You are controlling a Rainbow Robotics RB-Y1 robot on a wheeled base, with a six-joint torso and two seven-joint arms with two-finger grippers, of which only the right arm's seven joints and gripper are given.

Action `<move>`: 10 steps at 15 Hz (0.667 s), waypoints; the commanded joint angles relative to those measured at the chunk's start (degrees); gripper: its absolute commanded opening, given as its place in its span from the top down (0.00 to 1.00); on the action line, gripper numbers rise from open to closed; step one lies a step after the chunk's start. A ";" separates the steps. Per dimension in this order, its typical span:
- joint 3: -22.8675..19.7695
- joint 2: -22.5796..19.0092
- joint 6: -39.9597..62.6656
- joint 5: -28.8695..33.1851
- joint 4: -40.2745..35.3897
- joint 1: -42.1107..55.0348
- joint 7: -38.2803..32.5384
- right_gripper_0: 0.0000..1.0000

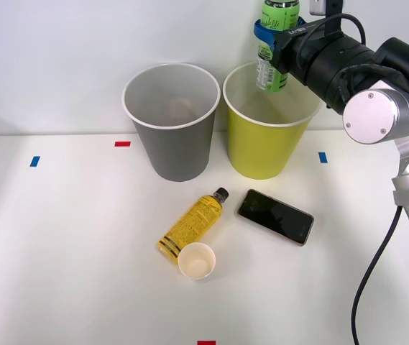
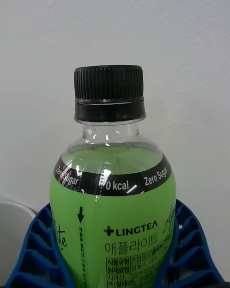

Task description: Put cans in the gray bin, plastic bottles in the light green bin

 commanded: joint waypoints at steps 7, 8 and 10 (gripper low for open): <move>8.01 -7.01 -12.54 -8.73 -3.63 6.51 -0.25 0.00; 8.01 -8.33 -12.63 -9.26 -6.26 8.70 -0.42 0.00; 7.92 -11.85 -14.39 -11.02 -12.59 15.56 -0.69 0.00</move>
